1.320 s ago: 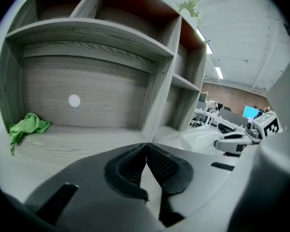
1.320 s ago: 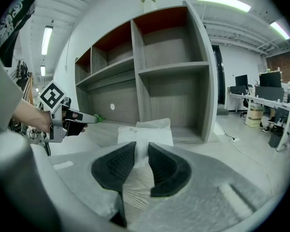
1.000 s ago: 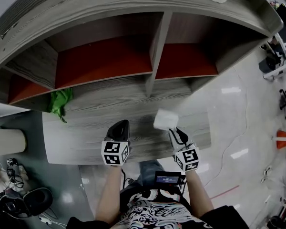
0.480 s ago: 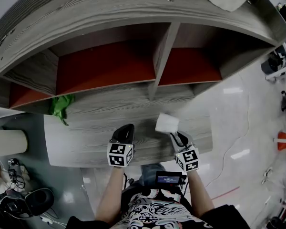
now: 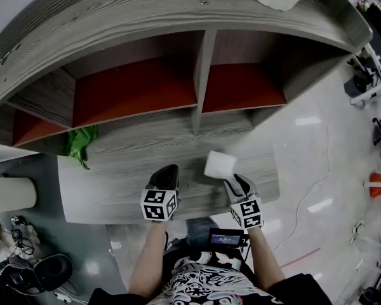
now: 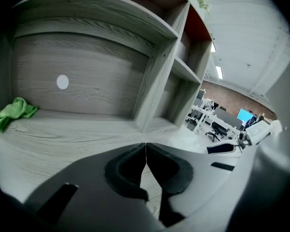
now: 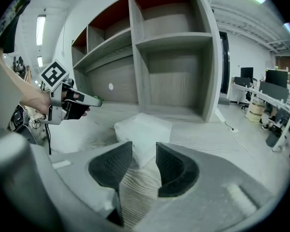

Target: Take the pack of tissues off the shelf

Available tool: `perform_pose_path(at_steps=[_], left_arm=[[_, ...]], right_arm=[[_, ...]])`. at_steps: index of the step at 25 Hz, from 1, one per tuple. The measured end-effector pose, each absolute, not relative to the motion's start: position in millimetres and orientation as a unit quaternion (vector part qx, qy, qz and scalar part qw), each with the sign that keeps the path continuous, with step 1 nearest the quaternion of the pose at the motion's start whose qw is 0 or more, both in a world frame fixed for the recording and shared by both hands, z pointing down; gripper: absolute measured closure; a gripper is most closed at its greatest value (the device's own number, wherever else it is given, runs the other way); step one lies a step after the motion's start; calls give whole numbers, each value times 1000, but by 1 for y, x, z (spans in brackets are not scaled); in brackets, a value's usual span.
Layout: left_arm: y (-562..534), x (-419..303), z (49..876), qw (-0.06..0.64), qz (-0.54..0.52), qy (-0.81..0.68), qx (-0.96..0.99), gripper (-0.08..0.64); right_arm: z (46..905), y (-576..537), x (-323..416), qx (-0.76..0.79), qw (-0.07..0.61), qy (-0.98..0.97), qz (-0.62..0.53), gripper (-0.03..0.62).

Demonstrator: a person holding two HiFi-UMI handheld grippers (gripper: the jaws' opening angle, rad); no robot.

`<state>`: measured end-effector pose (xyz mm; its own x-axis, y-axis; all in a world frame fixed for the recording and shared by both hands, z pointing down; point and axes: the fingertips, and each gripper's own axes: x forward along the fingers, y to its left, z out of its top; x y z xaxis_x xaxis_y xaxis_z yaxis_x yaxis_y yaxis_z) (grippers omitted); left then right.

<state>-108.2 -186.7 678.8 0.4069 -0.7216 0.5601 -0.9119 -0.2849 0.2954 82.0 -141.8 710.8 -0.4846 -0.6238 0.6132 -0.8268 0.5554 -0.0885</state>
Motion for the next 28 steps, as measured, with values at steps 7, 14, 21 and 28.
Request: perform_pose_path(at_steps=[7, 14, 21, 28], left_arm=[[-189, -103, 651, 275, 145, -517, 798, 552], [-191, -104, 618, 242, 131, -524, 806, 552], [-194, -105, 575, 201, 127, -527, 816, 552], [-192, -103, 510, 154, 83, -530, 829, 552]], right_arm=[[684, -141, 78, 427, 268, -849, 156, 420], [647, -153, 77, 454, 221, -848, 164, 393], [589, -173, 83, 500, 166, -839, 134, 394], [513, -178, 84, 540, 82, -833, 89, 449]])
